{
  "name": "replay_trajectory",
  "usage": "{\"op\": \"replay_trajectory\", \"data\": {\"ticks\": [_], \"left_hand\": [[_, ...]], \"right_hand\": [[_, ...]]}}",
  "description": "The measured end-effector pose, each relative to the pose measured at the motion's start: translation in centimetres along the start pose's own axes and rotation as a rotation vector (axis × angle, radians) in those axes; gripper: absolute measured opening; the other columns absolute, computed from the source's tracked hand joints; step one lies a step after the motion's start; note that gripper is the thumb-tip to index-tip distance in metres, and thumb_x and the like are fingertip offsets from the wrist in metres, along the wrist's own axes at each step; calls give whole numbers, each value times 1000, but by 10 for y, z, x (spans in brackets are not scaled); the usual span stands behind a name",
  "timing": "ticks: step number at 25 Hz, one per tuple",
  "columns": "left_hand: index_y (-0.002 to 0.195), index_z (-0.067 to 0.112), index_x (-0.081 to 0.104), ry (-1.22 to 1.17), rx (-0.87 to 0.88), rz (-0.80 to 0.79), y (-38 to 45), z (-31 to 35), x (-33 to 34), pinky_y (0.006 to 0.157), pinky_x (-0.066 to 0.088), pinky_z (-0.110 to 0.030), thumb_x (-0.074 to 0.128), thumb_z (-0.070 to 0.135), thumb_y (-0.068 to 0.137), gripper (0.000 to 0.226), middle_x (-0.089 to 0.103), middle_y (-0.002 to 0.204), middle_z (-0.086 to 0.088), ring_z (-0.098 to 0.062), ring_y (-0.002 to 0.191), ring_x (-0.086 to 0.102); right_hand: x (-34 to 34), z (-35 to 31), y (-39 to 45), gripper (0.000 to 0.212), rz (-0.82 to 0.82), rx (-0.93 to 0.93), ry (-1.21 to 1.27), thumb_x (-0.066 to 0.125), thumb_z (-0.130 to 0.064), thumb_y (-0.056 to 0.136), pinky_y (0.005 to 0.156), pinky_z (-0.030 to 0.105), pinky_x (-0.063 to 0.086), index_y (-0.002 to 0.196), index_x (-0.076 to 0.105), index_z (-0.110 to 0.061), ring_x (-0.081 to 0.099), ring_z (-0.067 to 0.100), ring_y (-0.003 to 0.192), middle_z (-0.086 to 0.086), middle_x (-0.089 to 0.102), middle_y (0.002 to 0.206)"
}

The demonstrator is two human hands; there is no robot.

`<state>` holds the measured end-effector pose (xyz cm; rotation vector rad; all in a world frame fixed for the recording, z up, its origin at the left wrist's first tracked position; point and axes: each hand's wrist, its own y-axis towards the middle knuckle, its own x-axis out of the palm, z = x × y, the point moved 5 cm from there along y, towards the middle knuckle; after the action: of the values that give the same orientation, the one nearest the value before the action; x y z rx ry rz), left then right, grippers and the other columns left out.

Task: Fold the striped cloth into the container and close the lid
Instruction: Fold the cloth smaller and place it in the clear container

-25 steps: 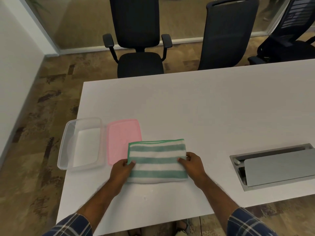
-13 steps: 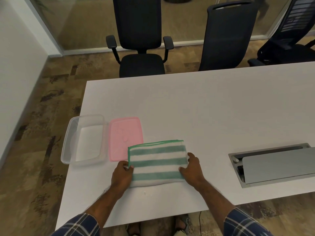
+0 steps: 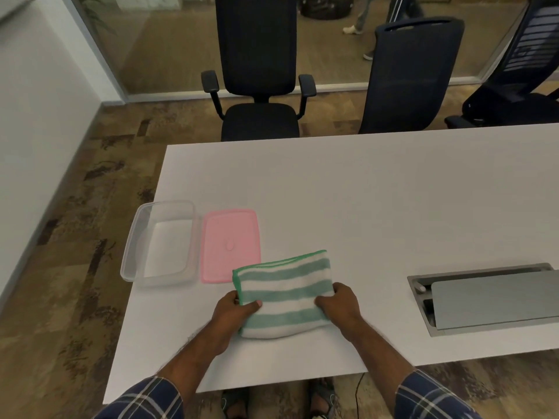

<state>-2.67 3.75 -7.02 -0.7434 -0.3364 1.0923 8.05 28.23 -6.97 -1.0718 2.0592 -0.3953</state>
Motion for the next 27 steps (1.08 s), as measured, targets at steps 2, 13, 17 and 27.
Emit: {"op": "replay_trajectory", "data": {"ticks": [2,13,17,27], "left_hand": [[119,16,58,-15,21,-18,-5,5,6,71,56,-29,80,14,78,47,69,113,-6,-22,98,68],[127,26,46,-87,145,-115,-29,47,47,85,58,-38,57,10,92,40,67,118,-2,-21,103,69],[121,22,64,-331,50,-191,-33,58,52,90,56,-41,52,26,91,33,76,112,-6,-23,103,72],[125,16,61,-328,212,-261,-38,78,31,96,54,-50,53,-2,91,39,72,119,-14,-33,109,69]], "right_hand": [[0,-13,-5,19,-11,-64,101,66,-8,70,62,31,54,86,58,-15,64,20,78,4,66,86],[28,-78,-55,83,-169,-608,-26,55,10,77,92,7,37,148,30,-26,51,12,120,-4,50,137],[40,-93,-72,89,-280,-677,-39,59,3,77,93,4,36,149,21,-33,49,11,123,-7,45,139],[21,-110,-72,51,-162,-587,438,56,3,70,60,24,46,116,61,-18,54,9,62,6,63,81]]}}
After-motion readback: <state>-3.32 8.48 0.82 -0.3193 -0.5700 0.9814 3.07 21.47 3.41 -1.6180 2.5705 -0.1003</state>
